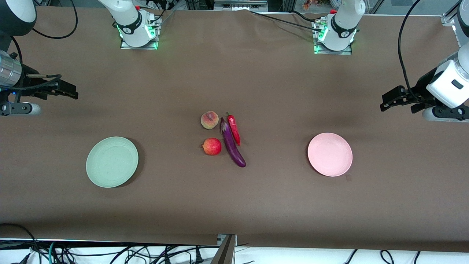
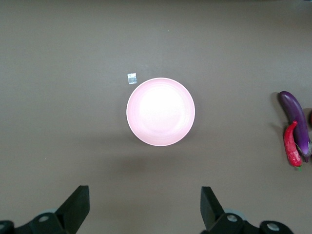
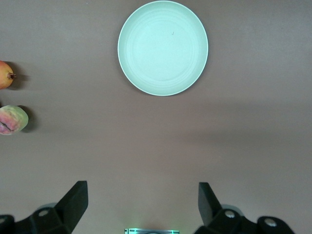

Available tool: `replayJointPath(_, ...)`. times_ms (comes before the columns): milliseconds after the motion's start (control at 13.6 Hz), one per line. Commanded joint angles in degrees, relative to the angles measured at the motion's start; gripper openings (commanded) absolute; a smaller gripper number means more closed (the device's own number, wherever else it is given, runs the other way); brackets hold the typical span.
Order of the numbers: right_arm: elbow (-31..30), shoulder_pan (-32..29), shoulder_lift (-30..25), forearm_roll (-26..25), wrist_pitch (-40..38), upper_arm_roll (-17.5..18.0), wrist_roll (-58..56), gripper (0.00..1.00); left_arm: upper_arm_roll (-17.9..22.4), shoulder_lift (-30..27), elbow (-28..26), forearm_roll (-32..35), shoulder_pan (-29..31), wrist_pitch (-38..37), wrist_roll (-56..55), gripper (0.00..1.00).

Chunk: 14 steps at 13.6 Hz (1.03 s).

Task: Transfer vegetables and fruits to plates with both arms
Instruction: 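Reach the right gripper to the peach while the left gripper reaches the chili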

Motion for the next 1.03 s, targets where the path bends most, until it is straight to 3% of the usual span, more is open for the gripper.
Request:
replayJointPath(0,1.3,-0.4,0.2,0.7,-0.9,-0.2,-0.1,1.0,-0.4,-0.6,0.1,-0.9,0.3,-0.3,0.7,1.0)
replayJointPath(733,1.0,0.3,2.6,1.2,1.6,0.5,0.8,1.0,-0.8,1.4,0.0,0.0,-3.9,-3.5,1.3,1.0)
replayJointPath(953,0.8,0.3,5.3,2.9,1.5,0.5,0.4,1.0,-0.8,6.3,0.7,-0.1,-4.4,-8.0,1.4,1.0)
